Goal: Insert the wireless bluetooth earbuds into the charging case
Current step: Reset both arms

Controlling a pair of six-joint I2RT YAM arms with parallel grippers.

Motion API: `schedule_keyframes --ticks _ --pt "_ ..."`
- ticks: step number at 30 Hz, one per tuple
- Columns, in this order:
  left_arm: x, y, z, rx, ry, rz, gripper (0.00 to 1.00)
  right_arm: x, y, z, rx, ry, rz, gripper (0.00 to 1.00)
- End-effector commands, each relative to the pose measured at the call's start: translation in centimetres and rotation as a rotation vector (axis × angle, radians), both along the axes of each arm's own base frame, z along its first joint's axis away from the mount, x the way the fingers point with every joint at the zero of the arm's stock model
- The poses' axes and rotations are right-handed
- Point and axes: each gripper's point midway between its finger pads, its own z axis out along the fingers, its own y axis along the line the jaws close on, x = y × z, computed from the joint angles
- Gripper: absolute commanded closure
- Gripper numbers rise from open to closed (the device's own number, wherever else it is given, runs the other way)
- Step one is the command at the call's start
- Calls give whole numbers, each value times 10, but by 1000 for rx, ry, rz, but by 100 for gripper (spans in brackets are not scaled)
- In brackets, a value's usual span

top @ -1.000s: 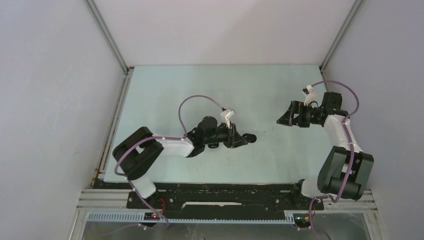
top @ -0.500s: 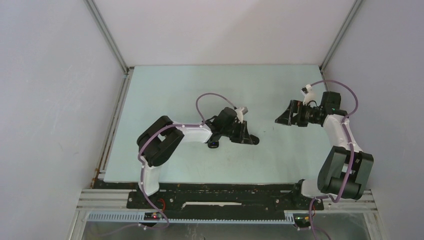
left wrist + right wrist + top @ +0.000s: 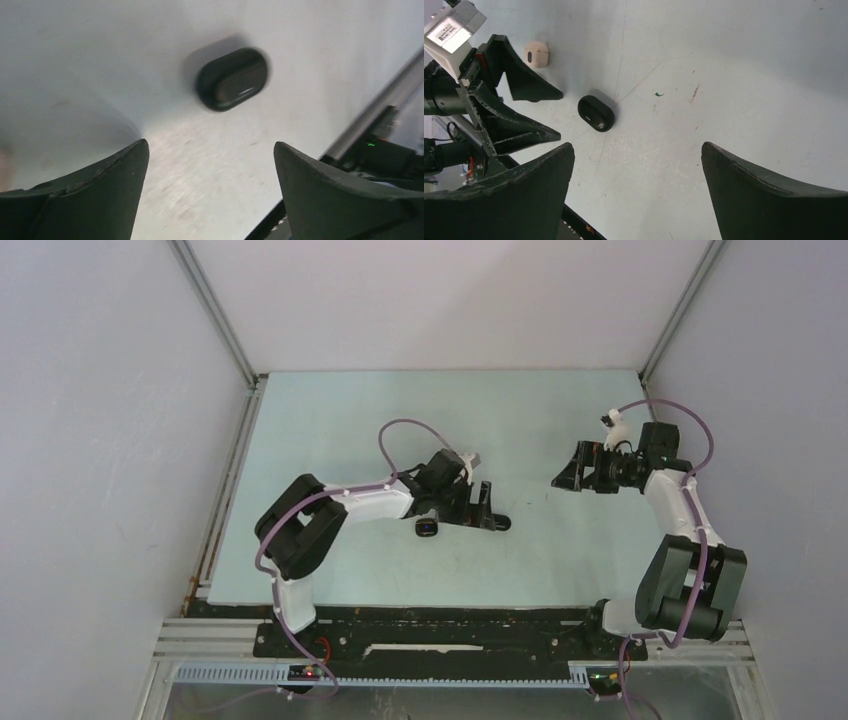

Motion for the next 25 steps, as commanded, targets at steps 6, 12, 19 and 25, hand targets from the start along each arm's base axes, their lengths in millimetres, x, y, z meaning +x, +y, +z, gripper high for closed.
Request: schedule_keyframes --ticks 6,12,19,25 --pt "29 121 60 420 -269 129 0 17 -11 39 -94 -150 -88 0" --pt "56 181 135 546 -531 263 0 18 2 62 -166 -240 -97 0" --pt "60 214 195 481 -703 373 0 14 21 71 -227 -303 -67 0" --pt "60 254 192 459 -709 526 0 12 23 78 -259 -383 -64 0"
